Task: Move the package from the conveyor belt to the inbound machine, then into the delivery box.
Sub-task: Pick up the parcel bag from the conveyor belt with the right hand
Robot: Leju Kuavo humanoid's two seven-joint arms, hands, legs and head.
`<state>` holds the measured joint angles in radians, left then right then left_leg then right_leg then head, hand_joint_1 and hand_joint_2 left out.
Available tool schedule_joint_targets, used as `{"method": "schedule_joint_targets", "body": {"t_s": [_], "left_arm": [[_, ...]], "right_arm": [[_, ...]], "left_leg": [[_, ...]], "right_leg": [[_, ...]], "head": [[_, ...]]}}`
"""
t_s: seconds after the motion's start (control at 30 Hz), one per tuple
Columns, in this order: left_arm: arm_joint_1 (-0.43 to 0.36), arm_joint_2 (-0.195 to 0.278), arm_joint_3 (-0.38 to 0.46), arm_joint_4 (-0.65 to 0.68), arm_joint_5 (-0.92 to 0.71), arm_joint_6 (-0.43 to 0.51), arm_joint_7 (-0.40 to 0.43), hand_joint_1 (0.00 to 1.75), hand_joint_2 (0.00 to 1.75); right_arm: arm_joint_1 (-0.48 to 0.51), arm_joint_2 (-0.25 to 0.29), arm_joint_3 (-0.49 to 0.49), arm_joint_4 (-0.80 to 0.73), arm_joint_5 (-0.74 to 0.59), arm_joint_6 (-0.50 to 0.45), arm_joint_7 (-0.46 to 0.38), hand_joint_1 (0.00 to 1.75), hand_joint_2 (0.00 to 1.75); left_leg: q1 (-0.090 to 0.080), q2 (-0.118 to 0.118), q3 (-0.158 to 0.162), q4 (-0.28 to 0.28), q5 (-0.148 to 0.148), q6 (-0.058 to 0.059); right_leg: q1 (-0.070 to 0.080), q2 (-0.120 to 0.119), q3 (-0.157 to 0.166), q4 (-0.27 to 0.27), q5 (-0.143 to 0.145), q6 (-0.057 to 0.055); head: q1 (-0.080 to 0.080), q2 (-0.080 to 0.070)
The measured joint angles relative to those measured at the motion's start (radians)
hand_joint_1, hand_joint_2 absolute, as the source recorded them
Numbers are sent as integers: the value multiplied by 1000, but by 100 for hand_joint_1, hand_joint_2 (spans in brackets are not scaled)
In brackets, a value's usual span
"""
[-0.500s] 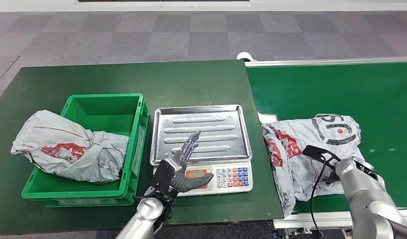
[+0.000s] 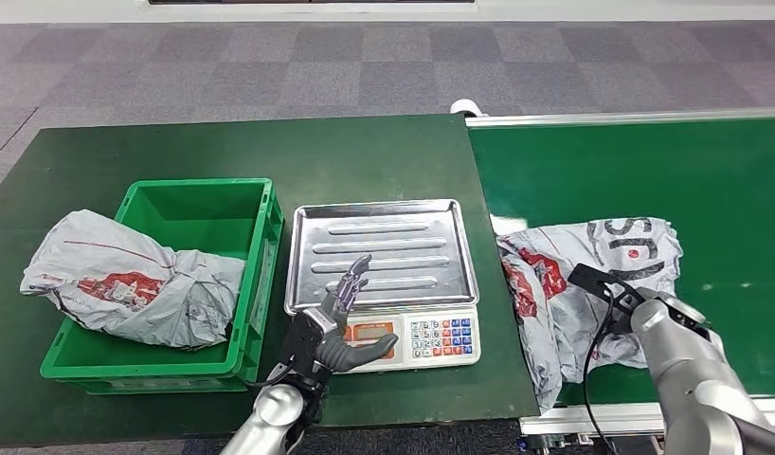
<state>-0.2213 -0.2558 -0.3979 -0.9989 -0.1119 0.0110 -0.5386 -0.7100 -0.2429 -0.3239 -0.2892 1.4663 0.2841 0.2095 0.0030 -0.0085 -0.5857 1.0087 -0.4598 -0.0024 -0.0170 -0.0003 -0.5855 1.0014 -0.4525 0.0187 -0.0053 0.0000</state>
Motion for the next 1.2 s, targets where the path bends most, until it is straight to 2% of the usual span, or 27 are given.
{"method": "schedule_joint_targets", "body": {"t_s": [0.13, 0.2, 0.3, 0.47, 0.57, 0.67, 0.73, 0.87, 1.2], "left_arm": [[5, 2, 0, -10, 0, 1, 1, 0, 175], [9, 4, 0, -15, 0, 5, 4, 0, 175], [19, 9, 1, -35, 0, 19, 9, 0, 175], [47, 19, 3, -78, 0, 36, 9, 0, 175], [60, 20, 7, -101, 5, 52, -19, 0, 175], [69, 20, 14, -128, 24, 69, -68, 0, 175], [74, 20, 18, -147, 33, 74, -85, 0, 175], [80, 20, 24, -171, 37, 75, -90, 0, 175], [84, 20, 32, -186, 37, 75, -90, 0, 175]], "right_arm": [[-1, 4, 1, 0, -3, -9, -12, 175, 175], [-1, 9, 2, 0, -12, -54, -44, 175, 175], [-5, 30, 4, -4, -44, -215, -154, 175, 175], [-23, 76, 15, -42, -137, -527, -402, 175, 175], [-21, 99, 19, -97, -237, -724, -559, 175, 175], [16, 113, 42, -222, -385, -849, -662, 175, 175], [54, 117, 72, -333, -462, -871, -668, 175, 175], [101, 121, 119, -472, -494, -868, -652, 175, 175], [135, 123, 164, -578, -502, -870, -641, 175, 175]], "left_leg": [[0, 0, 0, 0, 0, 0], [0, 0, -1, 0, 0, 0], [0, 2, -1, 0, 0, 0], [0, 2, 0, 0, 0, -1], [0, -1, -1, 0, 1, -1], [0, -3, -1, 0, 1, -1], [0, -3, -2, 0, 1, -1], [0, -2, -2, 0, 0, -1], [0, -2, -1, 0, 1, -1]], "right_leg": [[0, 0, 0, 0, 0, 0], [0, 0, 0, 0, 0, 0], [0, 1, -1, 1, 0, 0], [0, 2, -2, 1, 0, 0], [0, -1, -2, 1, 0, 0], [0, -2, -1, 1, 0, 0], [0, -2, -1, 1, 0, 0], [-1, -1, -2, 1, 0, 0], [0, -2, -2, 1, 0, 0]], "head": [[0, 0], [0, 0], [0, 0], [0, 0], [0, 0], [0, 0], [0, 0], [0, 0], [0, 0]]}}
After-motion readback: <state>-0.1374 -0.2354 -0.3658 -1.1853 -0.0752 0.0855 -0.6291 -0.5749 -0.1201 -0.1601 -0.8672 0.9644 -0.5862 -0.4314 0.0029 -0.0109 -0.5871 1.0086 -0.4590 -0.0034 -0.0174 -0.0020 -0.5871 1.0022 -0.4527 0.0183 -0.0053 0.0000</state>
